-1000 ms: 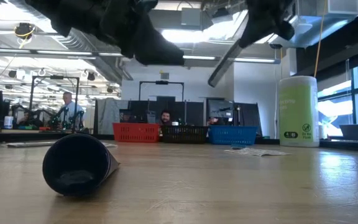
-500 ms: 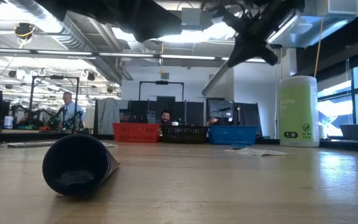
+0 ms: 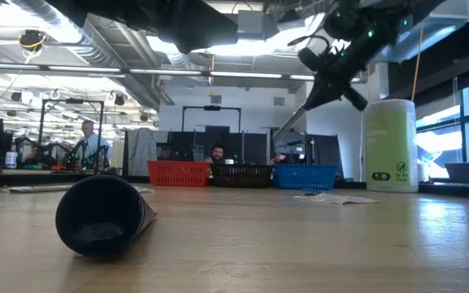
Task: Pick & Place Travel size toiletries
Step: Put the black comb into the blue bin
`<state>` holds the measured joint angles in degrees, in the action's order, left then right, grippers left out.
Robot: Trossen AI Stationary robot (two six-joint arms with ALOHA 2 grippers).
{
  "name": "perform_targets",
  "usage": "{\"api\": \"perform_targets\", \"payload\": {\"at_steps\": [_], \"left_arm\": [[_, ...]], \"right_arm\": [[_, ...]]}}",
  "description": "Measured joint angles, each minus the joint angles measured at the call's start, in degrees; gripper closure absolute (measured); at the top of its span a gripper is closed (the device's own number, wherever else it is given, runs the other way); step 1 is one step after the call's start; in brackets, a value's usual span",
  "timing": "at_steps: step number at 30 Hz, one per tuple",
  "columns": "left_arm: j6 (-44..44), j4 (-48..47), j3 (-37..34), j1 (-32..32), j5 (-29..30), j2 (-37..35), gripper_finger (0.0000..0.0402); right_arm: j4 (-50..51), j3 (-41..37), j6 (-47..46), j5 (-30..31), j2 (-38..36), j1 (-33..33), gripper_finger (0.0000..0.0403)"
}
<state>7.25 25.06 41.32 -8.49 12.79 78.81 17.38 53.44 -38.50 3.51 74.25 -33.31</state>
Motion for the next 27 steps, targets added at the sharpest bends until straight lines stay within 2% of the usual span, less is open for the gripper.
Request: {"api": "perform_targets", "payload": {"at_steps": [3,7,12,23,27], "left_arm": [[0.0,0.0,0.0,0.0,0.0,0.0,0.0203],[0.0,0.0,0.0,0.0,0.0,0.0,0.0203],[0.0,0.0,0.0,0.0,0.0,0.0,0.0203],[0.0,0.0,0.0,0.0,0.0,0.0,0.0203],[0.0,0.0,0.0,0.0,0.0,0.0,0.0203]], "right_arm": [[-3.5,-3.2,-0.3,-3.2,0.1,-1.9,0.0393],[-4.6,-6.2,-0.3,-3.2,0.3,-4.4,0.0393],[-10.2,-9.5,0.3,-6.6,1.5,-6.9,0.0393],[-18.7,-9.7,2.6,-14.8,10.9,-12.6,0.0393],[-18.6,-9.7,2.6,-15.2,12.6,-13.5,0.0393]]}}
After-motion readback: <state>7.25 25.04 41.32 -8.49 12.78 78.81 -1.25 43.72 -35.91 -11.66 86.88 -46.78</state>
